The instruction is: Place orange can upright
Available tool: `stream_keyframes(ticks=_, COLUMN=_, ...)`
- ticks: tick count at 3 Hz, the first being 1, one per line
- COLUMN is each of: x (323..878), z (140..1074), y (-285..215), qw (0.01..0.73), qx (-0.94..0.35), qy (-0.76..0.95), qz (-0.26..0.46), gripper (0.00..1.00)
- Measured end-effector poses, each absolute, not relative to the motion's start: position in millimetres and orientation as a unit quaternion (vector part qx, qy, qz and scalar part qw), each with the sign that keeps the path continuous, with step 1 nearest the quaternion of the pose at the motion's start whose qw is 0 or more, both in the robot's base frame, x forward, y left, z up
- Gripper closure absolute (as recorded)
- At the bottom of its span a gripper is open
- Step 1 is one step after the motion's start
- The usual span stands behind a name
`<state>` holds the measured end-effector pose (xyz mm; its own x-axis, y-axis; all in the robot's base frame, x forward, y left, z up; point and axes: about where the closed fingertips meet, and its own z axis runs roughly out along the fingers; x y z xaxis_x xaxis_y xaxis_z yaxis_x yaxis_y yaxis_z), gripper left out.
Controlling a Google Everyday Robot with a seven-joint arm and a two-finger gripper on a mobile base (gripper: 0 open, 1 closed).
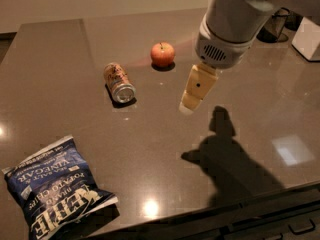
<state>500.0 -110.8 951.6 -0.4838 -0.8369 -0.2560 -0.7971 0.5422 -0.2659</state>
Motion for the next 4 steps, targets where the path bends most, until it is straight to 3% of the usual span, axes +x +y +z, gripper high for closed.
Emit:
stream_keyframes(ticks=2, x=502, z=952, y=-104, qw=0.182, qx=-0.467, qy=0.865, qz=-0.03, gripper=0.0)
stream_keyframes(ticks=4, x=523, z=958, y=-25, qw=0.177, qx=-0.464, qy=0.868, qz=0.02, gripper=0.0)
